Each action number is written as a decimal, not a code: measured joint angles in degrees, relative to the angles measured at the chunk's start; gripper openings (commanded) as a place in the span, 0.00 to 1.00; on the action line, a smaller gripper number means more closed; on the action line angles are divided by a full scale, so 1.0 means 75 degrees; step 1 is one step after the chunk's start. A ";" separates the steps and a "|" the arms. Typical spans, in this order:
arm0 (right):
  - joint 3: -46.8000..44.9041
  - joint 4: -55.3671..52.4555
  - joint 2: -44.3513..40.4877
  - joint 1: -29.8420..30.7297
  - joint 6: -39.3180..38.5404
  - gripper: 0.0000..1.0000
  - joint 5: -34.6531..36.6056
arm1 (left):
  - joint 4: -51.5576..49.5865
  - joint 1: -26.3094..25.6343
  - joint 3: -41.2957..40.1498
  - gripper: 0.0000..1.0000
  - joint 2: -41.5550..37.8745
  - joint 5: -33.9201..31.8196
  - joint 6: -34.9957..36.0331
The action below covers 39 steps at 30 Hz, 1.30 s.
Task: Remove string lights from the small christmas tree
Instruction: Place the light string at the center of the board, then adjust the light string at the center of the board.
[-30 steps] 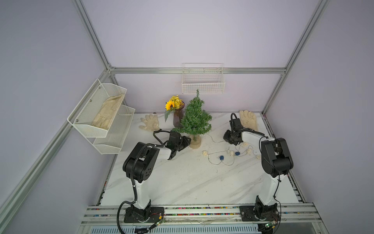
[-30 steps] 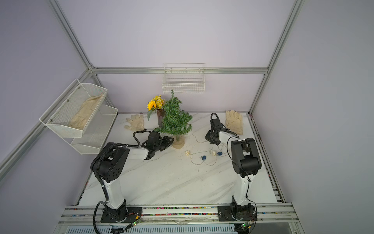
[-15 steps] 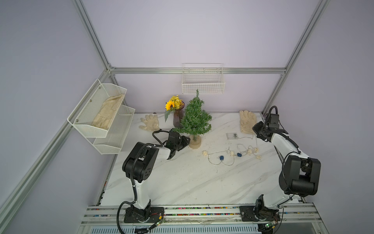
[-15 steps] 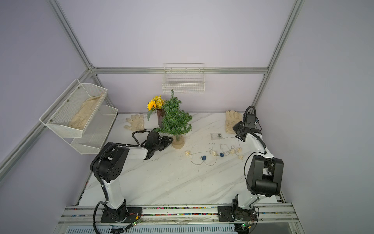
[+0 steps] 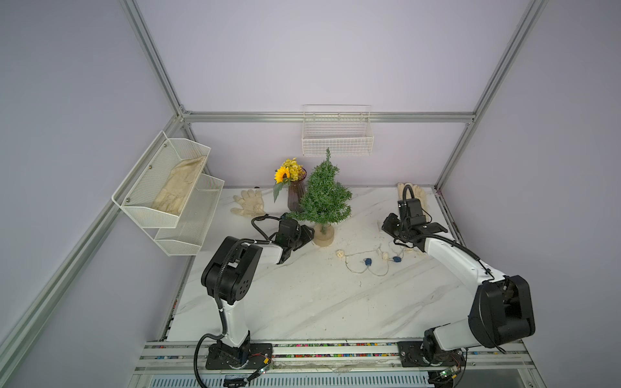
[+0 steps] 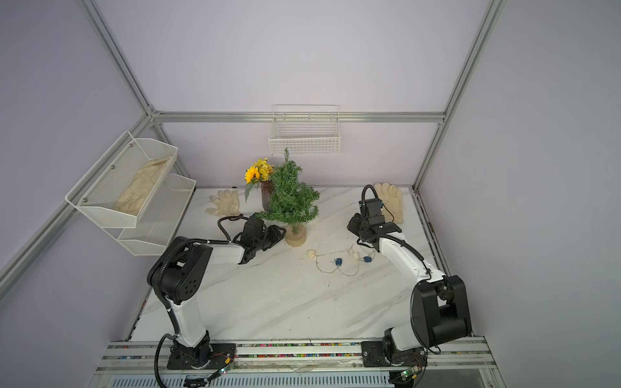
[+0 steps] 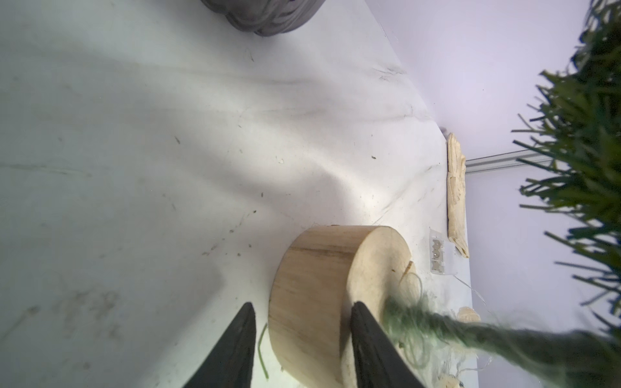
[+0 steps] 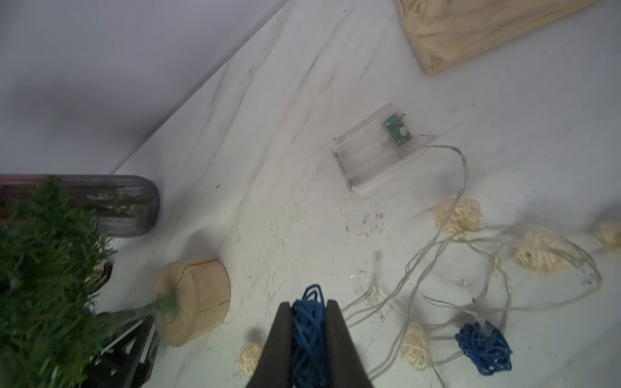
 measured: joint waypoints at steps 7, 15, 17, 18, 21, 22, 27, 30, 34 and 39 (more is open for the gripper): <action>-0.0411 -0.0609 -0.0930 0.1000 0.0221 0.14 0.0988 | -0.0289 0.0000 -0.0166 0.51 -0.0274 -0.0262 0.0146; -0.0519 -0.0571 -0.1142 0.1209 0.0256 0.42 0.1046 | -0.0758 0.0000 -0.0842 0.55 -0.0833 -0.0632 0.0204; -0.0513 -0.0557 -0.0595 0.1192 0.0207 0.93 0.1011 | -0.0871 0.0000 -0.1107 0.56 -0.1172 -0.0778 0.0213; -0.0472 -0.0592 -0.0256 0.1186 0.0172 0.97 0.1008 | -0.0921 0.0000 -0.1227 0.57 -0.1323 -0.0839 0.0221; -0.0353 -0.0866 0.0729 0.1183 0.0131 0.97 0.1061 | -0.1183 0.0000 -0.1524 0.57 -0.1801 -0.1043 0.0300; -0.0356 -0.1014 0.0886 0.1183 0.0117 0.97 0.1078 | -0.1335 0.0000 -0.1577 0.57 -0.1950 -0.1119 0.0367; -0.0388 -0.1081 0.0277 0.1236 0.0064 0.94 0.0988 | -0.2002 0.0000 -0.1699 0.58 -0.2681 -0.1600 0.0629; -0.0793 -0.0277 -0.0358 0.1445 -0.0015 0.81 0.0437 | -0.2381 0.0000 -0.1769 0.58 -0.3066 -0.1836 0.0772; -0.1775 0.1524 -0.0358 0.2393 0.0149 0.72 -0.0793 | -0.2952 0.0000 -0.1775 0.60 -0.3369 -0.2238 0.0816; -0.2008 0.3179 0.1221 0.3174 0.0475 0.67 -0.1792 | -0.3593 0.0000 -0.1789 0.66 -0.3503 -0.2637 0.0933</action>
